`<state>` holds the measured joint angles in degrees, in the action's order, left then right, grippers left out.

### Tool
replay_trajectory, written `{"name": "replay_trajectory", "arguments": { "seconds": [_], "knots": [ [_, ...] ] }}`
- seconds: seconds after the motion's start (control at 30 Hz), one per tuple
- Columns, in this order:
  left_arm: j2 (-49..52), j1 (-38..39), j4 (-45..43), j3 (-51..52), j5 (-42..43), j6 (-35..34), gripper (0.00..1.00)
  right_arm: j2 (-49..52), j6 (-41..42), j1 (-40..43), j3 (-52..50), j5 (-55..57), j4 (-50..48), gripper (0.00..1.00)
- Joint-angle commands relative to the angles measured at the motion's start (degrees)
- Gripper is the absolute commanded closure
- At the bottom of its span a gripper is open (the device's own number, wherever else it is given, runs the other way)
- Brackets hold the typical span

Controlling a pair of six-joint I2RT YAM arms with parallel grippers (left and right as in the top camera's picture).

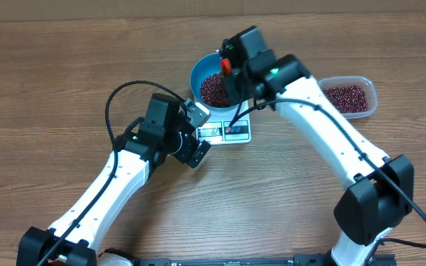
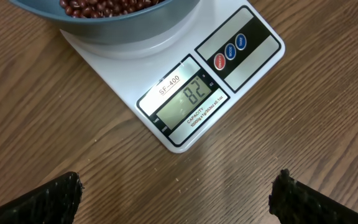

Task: Scoop item into bowl and weigh 150g on scale
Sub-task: 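Tip the scoop to pour beans into the blue bowl, then return the empty scoop right and dip it into the bean tub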

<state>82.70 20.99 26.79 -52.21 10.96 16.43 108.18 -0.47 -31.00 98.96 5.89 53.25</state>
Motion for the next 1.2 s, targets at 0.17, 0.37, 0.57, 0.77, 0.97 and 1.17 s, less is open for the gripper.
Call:
{"name": "replay_trajectory", "arguments": {
  "seconds": [0.17, 0.37, 0.57, 0.77, 0.97, 1.17],
  "knots": [
    [0.46, -0.02, -0.04, 0.42, 0.63, -0.35, 0.0, -0.17, -1.55, -4.24, 1.75, 20.65, -0.07, 0.96],
    [0.46, -0.02, -0.04, 0.42, 0.63, -0.35, 0.0, -0.42, -2.6, -3.91, 2.38, 16.17, 0.0, 0.96],
    [0.46, -0.02, -0.04, 0.42, 0.63, -0.35, 0.0, -3.89, -2.62, 1.66, 4.76, 0.07, 0.72, 0.96],
    [0.46, -0.02, -0.04, 0.42, 0.63, -0.35, 0.0, -10.38, -3.02, 14.47, 5.77, -20.26, 4.2, 0.96],
    [0.46, -0.02, -0.04, 0.42, 0.63, -0.35, 0.0, -13.64, -5.35, 30.93, 5.62, -21.11, 14.93, 0.96],
    [0.46, -0.02, -0.04, 0.42, 0.63, -0.35, 0.0, -11.04, -5.73, 39.17, 0.13, -13.73, 18.43, 0.96]
  ]
}}
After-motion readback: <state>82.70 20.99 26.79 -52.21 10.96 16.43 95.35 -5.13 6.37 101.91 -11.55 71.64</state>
